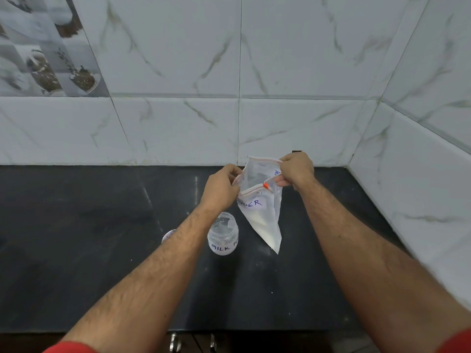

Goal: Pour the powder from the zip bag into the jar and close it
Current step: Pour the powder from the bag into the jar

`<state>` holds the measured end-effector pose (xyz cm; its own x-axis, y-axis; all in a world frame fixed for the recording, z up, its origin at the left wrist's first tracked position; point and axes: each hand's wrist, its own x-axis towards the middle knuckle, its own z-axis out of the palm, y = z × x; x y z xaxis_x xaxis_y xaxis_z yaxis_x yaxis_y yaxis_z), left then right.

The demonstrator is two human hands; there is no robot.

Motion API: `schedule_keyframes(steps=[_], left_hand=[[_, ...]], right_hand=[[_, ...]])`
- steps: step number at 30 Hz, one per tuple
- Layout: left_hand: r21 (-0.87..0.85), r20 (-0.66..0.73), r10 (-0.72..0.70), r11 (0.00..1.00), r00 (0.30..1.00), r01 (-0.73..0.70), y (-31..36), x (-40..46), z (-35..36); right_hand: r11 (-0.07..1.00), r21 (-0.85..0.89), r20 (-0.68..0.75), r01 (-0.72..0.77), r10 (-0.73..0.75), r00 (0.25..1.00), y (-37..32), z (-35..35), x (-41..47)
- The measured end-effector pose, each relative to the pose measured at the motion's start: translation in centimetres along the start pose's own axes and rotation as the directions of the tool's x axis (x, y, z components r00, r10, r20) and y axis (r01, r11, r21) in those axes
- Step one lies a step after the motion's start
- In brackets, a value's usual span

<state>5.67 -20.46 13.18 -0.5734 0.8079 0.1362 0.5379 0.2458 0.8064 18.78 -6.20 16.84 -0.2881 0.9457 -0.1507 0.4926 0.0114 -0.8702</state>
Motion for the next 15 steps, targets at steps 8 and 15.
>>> schedule_keyframes(steps=[8,15], left_hand=[[0.127,0.103,0.084,0.987,0.991,-0.097,-0.3,-0.6,0.2],[0.45,0.142,0.053,0.886,0.988,-0.112,0.0,-1.0,-0.2]], right_hand=[[0.99,0.109,0.171,-0.093,0.074,0.982,-0.2,0.8,-0.2],[0.989,0.121,0.149,-0.089,0.07,0.986,-0.5,1.7,-0.7]])
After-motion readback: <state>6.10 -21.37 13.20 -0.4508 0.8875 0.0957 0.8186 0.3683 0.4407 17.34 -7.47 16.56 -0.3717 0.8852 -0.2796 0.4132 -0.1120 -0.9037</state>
